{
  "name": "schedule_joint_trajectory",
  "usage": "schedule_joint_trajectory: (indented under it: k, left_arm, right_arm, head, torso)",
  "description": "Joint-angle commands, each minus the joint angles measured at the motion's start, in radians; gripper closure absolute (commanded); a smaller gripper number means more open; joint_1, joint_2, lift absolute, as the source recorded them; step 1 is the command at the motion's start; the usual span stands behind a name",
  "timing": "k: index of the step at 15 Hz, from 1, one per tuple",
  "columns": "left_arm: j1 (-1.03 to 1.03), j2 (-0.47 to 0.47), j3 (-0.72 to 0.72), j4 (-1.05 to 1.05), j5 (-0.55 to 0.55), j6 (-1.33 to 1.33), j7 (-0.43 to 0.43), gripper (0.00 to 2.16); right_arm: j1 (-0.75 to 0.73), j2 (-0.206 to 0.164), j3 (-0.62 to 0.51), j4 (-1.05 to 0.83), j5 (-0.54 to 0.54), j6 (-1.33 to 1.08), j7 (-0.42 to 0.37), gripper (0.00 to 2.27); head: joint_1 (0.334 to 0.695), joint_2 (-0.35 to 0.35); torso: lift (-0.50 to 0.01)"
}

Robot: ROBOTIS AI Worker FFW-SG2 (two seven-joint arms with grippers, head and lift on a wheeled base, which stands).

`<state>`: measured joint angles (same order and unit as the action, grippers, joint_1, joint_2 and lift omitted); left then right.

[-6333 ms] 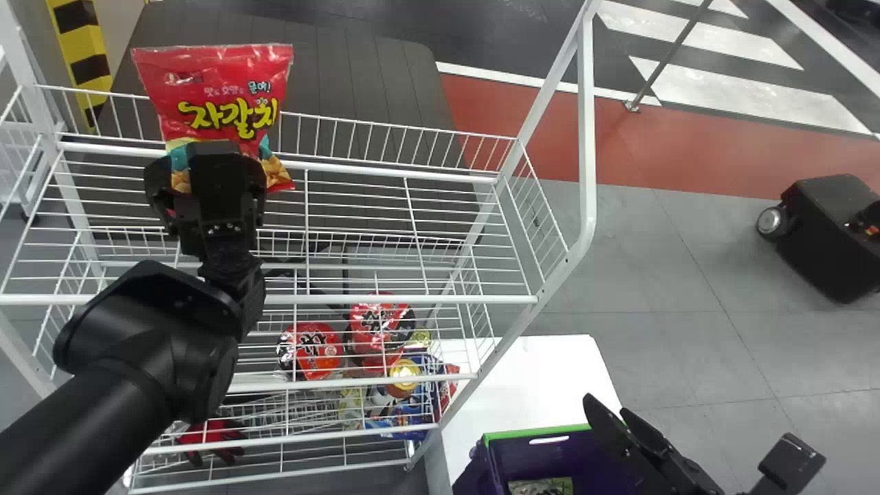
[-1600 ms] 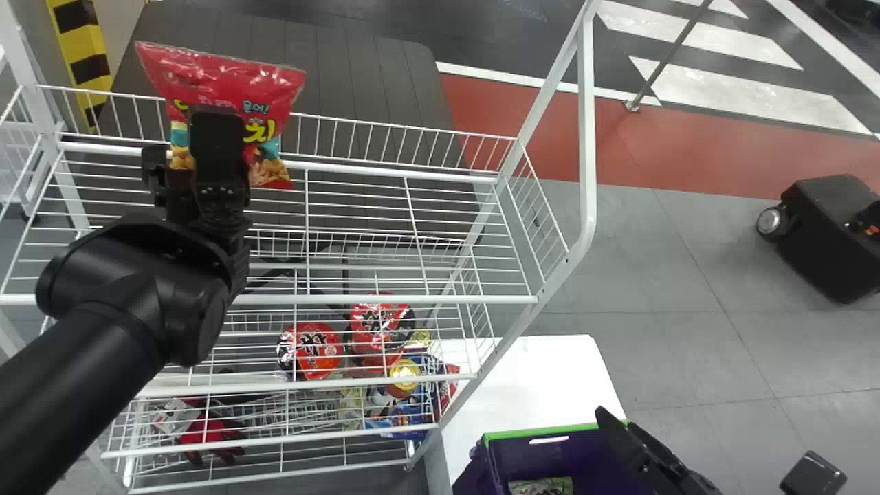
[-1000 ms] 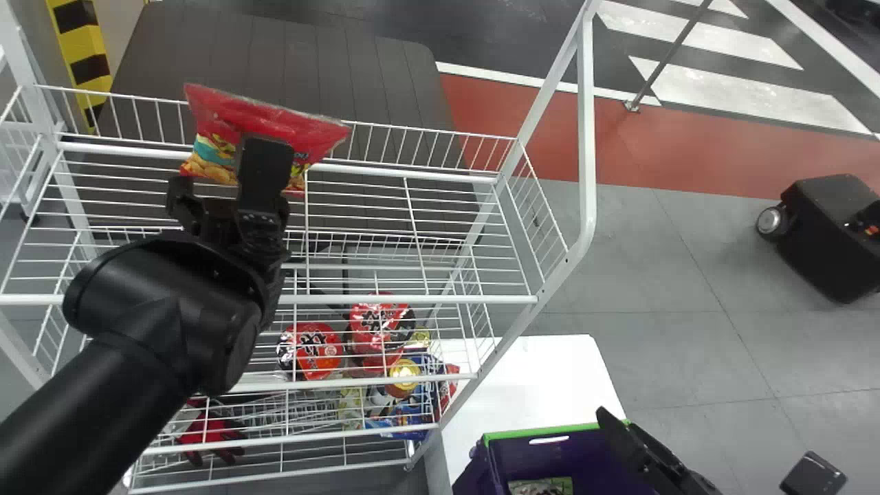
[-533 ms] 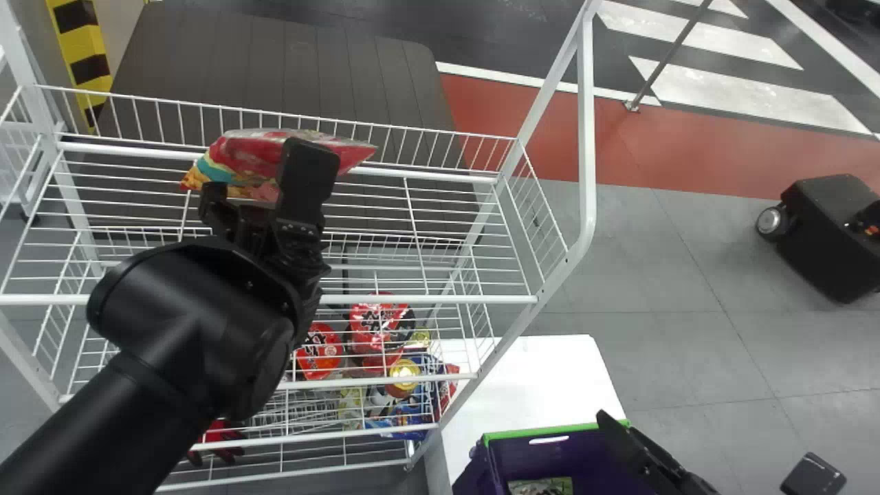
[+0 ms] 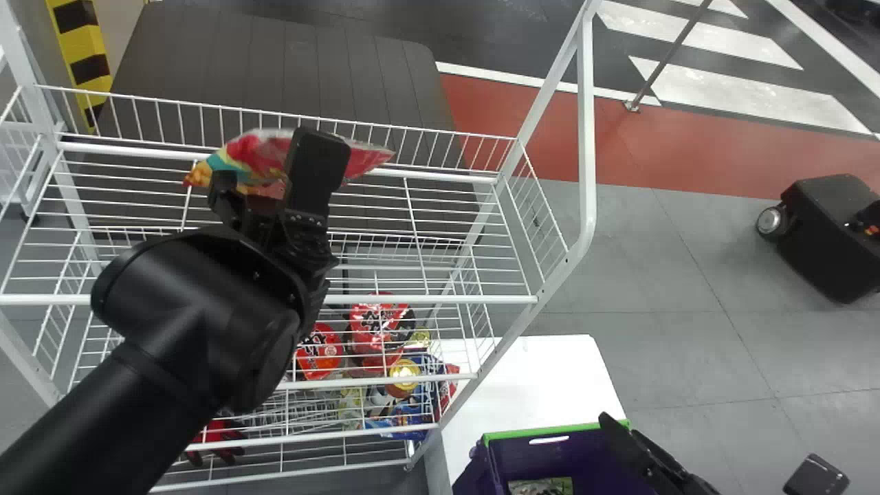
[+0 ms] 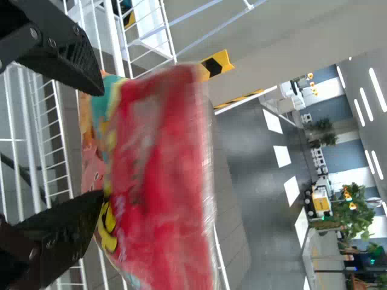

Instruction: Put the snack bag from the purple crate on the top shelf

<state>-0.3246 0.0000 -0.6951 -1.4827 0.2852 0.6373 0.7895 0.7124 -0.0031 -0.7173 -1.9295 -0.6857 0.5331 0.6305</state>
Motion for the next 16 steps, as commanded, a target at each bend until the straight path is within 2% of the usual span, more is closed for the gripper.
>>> schedule_joint_trajectory:
  k: [1, 2, 3, 4, 6, 7, 8, 12, 16]
  left_arm:
    - [-0.005, -0.003, 0.008, 0.013, -0.003, -0.027, -0.003, 0.73]
    - [-0.008, -0.003, 0.008, 0.032, -0.004, -0.052, 0.002, 1.03]
    - [-0.014, -0.003, 0.008, 0.05, -0.004, -0.073, 0.007, 1.23]
    - [-0.016, -0.003, 0.008, 0.065, -0.004, -0.107, 0.01, 1.25]
    - [-0.019, -0.003, -0.001, 0.082, -0.008, -0.126, 0.011, 0.95]
    - [-0.019, -0.003, -0.012, 0.082, -0.008, -0.126, 0.01, 0.61]
    - [-0.019, -0.003, -0.021, 0.082, -0.009, -0.126, 0.004, 0.38]
    - [-0.034, -0.003, -0.034, 0.084, -0.004, -0.123, -0.012, 0.23]
    - [-0.097, -0.003, -0.041, 0.185, 0.043, -0.135, -0.013, 0.22]
  right_arm:
    - [0.001, 0.0, 0.001, 0.001, 0.0, 0.0, 0.0, 0.09]
    - [-0.001, 0.002, 0.001, 0.001, 0.0, 0.0, 0.0, 0.09]
    - [-0.001, 0.002, 0.001, 0.001, 0.0, 0.0, 0.0, 0.09]
    - [-0.001, 0.002, 0.002, 0.001, 0.0, 0.0, 0.0, 0.09]
    - [-0.002, 0.002, 0.004, 0.001, 0.002, 0.0, 0.0, 0.09]
    - [-0.002, 0.002, 0.004, 0.001, 0.002, 0.0, 0.0, 0.09]
    - [-0.002, 0.002, 0.004, 0.001, 0.002, 0.0, 0.0, 0.09]
    - [-0.002, 0.002, -0.001, 0.001, 0.002, 0.009, 0.0, 0.09]
    - [-0.001, 0.004, -0.001, 0.001, 0.002, 0.009, 0.001, 0.09]
  head:
    - [0.695, -0.35]
    - [0.695, -0.35]
    - [0.695, -0.35]
    - [0.695, -0.35]
    - [0.695, -0.35]
    - [0.695, -0.35]
    - [0.695, -0.35]
    - [0.695, -0.35]
    - [0.695, -0.35]
  torso:
    - [0.0]
    - [0.0]
    - [0.0]
    - [0.0]
    - [0.0]
    - [0.0]
    - [0.0]
    - [0.0]
    - [0.0]
